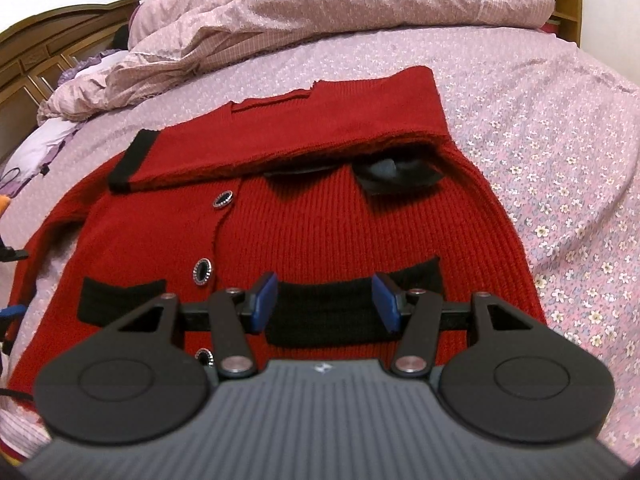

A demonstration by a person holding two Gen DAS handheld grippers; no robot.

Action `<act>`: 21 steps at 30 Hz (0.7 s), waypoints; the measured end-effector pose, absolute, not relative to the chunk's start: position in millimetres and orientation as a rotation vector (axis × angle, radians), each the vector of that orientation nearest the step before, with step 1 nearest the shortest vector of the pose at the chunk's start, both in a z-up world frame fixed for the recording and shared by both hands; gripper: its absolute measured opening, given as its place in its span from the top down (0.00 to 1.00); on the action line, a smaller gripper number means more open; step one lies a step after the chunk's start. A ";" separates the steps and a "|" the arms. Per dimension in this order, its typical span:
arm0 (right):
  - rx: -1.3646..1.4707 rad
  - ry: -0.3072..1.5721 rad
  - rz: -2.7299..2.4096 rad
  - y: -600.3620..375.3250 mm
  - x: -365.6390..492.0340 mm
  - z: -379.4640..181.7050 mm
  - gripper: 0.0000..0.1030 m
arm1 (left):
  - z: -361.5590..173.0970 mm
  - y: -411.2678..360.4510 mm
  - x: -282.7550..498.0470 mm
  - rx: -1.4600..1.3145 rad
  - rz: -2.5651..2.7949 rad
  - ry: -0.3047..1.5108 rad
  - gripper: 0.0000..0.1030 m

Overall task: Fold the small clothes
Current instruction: 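Move the left tool to the other black-cuffed sleeve and close on it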

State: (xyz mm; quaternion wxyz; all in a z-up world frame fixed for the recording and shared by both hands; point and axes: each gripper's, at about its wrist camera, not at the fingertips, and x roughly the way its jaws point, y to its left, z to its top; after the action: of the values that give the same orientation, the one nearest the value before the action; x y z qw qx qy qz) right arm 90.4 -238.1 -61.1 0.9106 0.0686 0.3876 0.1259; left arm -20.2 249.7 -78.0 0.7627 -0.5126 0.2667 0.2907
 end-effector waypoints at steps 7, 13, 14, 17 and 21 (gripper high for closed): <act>0.148 0.811 0.253 -238.8 91.1 -64.5 0.47 | -78.5 259.6 -17.8 -1.096 0.659 0.542 0.51; 0.152 0.810 0.250 -239.5 91.1 -64.4 0.47 | -61.9 267.9 -19.8 -1.015 0.624 0.482 0.78; 0.152 0.809 0.250 -239.6 91.0 -64.2 0.47 | -57.2 269.4 -19.2 -0.998 0.621 0.469 0.79; 0.150 0.802 0.250 -239.4 90.8 -62.9 0.47 | -40.1 275.1 -15.7 -0.958 0.617 0.423 0.81; 0.148 0.788 0.248 -240.4 88.3 -61.0 0.47 | -6.7 282.9 -4.1 -0.874 0.585 0.350 0.85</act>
State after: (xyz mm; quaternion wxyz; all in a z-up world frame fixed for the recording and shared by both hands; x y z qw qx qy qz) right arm 88.3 -240.4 -61.0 0.9132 0.0720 0.3826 0.1202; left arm -4.1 282.9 -6.7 0.8503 -0.4148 0.1662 0.2779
